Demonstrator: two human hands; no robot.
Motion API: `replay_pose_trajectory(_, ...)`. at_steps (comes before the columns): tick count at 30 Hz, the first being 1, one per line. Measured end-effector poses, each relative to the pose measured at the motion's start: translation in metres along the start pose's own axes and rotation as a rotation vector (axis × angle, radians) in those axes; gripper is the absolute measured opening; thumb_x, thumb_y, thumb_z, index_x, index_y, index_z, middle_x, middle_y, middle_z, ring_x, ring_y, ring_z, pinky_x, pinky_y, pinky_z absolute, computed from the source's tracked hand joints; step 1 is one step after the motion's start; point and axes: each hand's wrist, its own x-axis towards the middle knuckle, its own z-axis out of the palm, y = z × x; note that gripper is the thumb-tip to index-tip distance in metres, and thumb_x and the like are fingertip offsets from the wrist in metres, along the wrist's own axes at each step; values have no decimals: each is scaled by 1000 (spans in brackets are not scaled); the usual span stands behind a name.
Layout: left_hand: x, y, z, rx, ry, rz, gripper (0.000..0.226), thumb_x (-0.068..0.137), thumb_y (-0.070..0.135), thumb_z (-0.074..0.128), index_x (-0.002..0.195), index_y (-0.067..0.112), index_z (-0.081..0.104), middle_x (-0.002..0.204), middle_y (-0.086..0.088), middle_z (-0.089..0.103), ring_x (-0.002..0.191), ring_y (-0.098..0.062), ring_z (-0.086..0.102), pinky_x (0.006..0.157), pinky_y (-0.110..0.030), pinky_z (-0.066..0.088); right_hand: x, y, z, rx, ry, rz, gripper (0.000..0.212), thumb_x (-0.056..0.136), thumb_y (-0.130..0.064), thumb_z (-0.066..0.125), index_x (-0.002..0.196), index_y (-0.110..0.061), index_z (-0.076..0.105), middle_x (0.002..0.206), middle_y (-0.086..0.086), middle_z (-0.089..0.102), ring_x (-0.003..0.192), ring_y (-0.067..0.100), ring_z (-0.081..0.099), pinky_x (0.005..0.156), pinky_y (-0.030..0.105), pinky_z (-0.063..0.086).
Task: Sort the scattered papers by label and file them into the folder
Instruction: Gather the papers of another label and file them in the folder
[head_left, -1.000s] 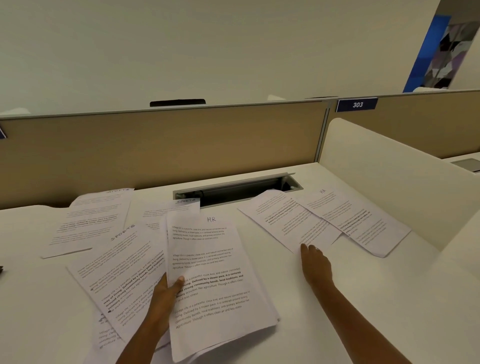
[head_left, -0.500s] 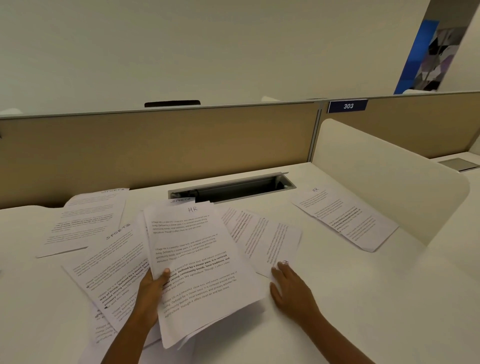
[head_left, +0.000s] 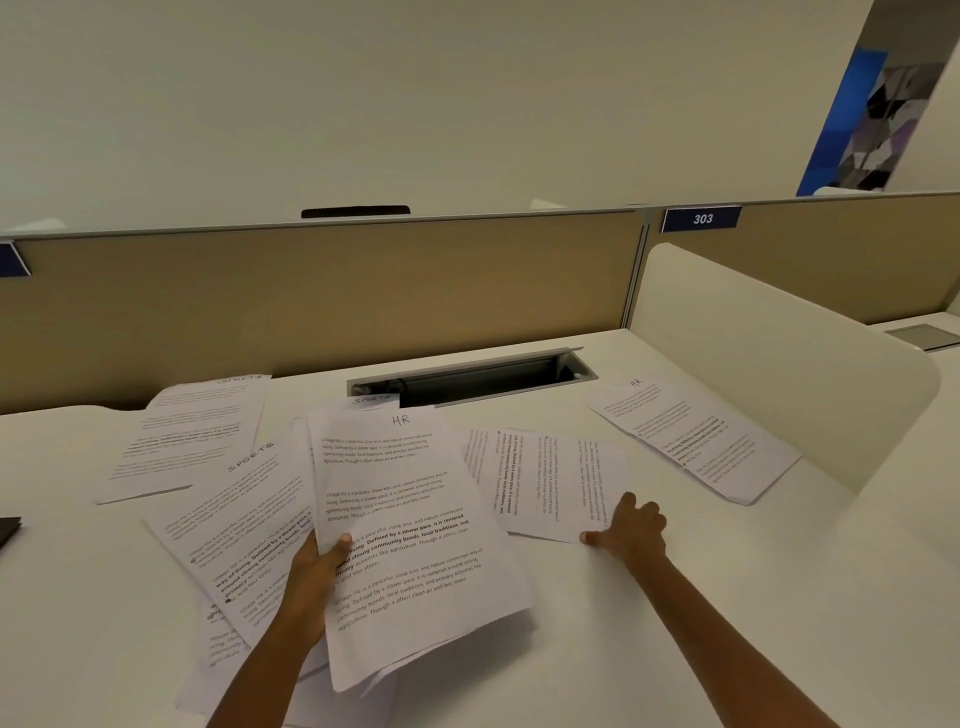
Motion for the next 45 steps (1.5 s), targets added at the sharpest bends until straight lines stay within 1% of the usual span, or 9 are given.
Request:
replay_pose_trajectory(8,3,5,-6,15,13,10,31,93,9,45,124,11,48,96,-9,63,82,-26,61,53,-29,58,1,6,5,644,86,47,69,77,7,63,134,2,25,127,24,51,112,38,54,89,40,48)
replay_pose_trajectory(11,1,10,-8,7,32,29,22,94,8,45,115,15,49,89,-6,63,77,-24,61,44,-26,55,-5,4,-1,668,196,-129,42,79,7,60,119,5,49,117,23,59,102,36,58,81,33,51)
replay_pose_trajectory(13,3,12,-8,7,56,34,27,93,7,45,120,11,49,89,-6,62,78,-25,60,55,-33,57,-10,-6,-15,658,302,-289,19,81,4,61,99,7,60,94,18,64,82,29,58,63,10,45)
replay_pose_trajectory(18,4,15,-4,49,72,40,36,93,5,45,129,4,45,107,-15,58,89,-32,58,84,-45,47,-25,-44,-70,809,478,-620,11,84,-4,62,90,5,63,81,10,62,73,19,56,60,1,42)
replay_pose_trajectory(24,-3,19,4,96,19,42,23,94,7,45,116,9,50,87,-11,65,73,-26,64,44,-26,54,-45,-85,-132,805,655,-872,26,88,-23,56,99,-2,64,89,4,65,73,11,59,59,10,45)
replay_pose_trajectory(28,-8,21,11,125,-6,44,20,93,10,46,112,11,52,86,-12,67,70,-25,66,44,-26,54,-62,-104,-164,820,721,-932,20,90,-22,54,99,-6,60,86,-4,63,64,1,59,52,16,49)
replay_pose_trajectory(36,-18,18,24,179,-116,-24,12,93,10,48,102,9,56,80,-7,67,60,-14,67,45,-21,53,-49,-126,-162,846,446,-768,21,89,-24,57,70,-15,55,61,-5,53,46,-1,50,44,14,39)
replay_pose_trajectory(41,-28,24,40,144,-216,9,25,83,21,61,64,10,51,46,5,56,42,-9,53,43,-19,45,-26,-122,-113,792,280,-614,22,89,-18,58,94,3,63,84,12,62,73,18,54,53,8,37)
replay_pose_trajectory(45,-28,24,40,145,-267,-69,22,93,20,47,77,14,61,58,-1,66,52,-12,63,53,-26,50,-21,-113,-83,710,226,-524,24,90,-17,55,97,5,62,91,15,63,72,20,56,55,13,40)
